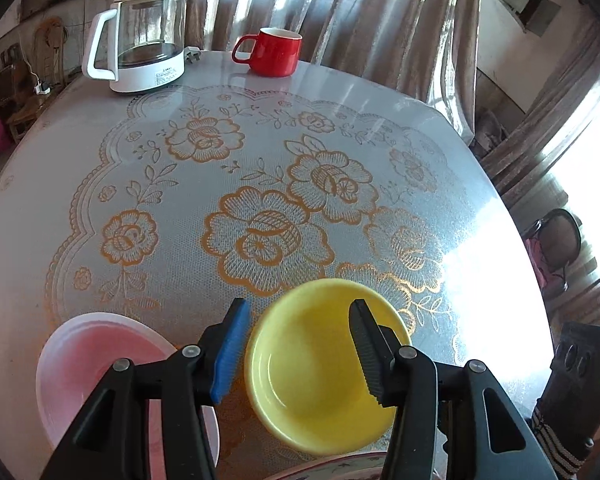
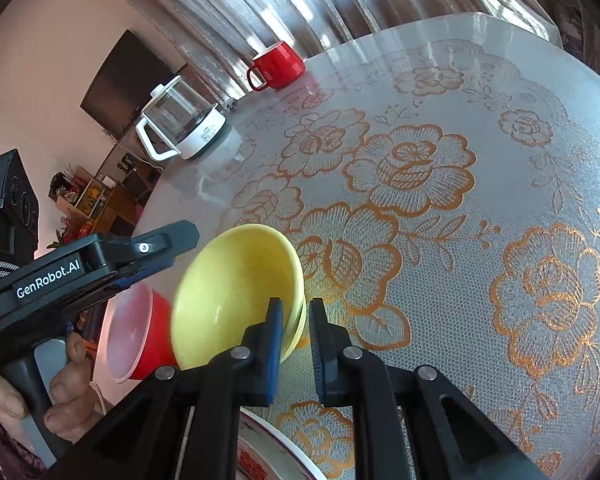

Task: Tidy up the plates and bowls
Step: 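Grasp the yellow bowl rim with the right tool and lower it into the steel bowl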

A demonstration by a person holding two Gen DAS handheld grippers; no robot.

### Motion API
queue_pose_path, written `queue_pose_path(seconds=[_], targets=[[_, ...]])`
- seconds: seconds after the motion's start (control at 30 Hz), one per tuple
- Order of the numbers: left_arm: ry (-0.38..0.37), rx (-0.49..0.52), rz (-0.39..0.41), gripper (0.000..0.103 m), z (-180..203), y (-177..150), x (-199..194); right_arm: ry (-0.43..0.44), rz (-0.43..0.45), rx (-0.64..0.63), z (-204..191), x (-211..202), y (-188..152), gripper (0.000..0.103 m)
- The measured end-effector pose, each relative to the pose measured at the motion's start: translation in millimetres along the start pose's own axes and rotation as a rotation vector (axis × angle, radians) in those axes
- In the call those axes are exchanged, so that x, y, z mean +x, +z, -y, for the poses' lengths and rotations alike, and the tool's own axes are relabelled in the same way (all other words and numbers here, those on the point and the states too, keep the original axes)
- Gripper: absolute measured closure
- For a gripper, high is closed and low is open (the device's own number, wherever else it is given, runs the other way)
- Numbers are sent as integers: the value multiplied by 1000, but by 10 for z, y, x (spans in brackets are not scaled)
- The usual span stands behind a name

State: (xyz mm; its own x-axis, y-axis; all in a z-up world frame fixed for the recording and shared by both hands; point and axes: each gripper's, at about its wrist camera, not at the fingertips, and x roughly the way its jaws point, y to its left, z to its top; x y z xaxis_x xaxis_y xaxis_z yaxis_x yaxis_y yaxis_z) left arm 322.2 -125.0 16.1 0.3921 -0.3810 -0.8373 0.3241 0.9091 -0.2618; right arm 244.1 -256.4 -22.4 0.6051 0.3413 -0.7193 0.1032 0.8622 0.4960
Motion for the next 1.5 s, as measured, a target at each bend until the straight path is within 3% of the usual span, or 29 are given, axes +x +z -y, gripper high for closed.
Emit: queue_pose_path(seconds=[0.17,0.3,0.37,0.4,0.63,0.87,1.03,1.13,1.5], targets=[[9,74,-24,51,111,-80,78,20,-19,6,11,23,-26,84],[-74,72,-52,53,178,-109,98,13,-22,-5,-7,21,-37,90],[-31,73,-24,57,197,-120,74,7,-23,-4,-4,20,-38,91],[-45,61,-16,59,178,-111,56,2,-22,3,12,17,-38,91],[-64,-11,27,53,-31,19,-93,0,-20,8,67,2,-34,91],[-41,76,-15,55,98,-75,-4,-6,-25,29,146,10,-31,91],[28,124,-44,79,222,-189,112,-5,-45,28,167,32,-64,91],[26,87,-43,81,159,-217,106,-4,-36,33,176,1,-81,93],[-4,51,101,78,122,-324,-654,62,63,-46,-229,-520,-97,94]])
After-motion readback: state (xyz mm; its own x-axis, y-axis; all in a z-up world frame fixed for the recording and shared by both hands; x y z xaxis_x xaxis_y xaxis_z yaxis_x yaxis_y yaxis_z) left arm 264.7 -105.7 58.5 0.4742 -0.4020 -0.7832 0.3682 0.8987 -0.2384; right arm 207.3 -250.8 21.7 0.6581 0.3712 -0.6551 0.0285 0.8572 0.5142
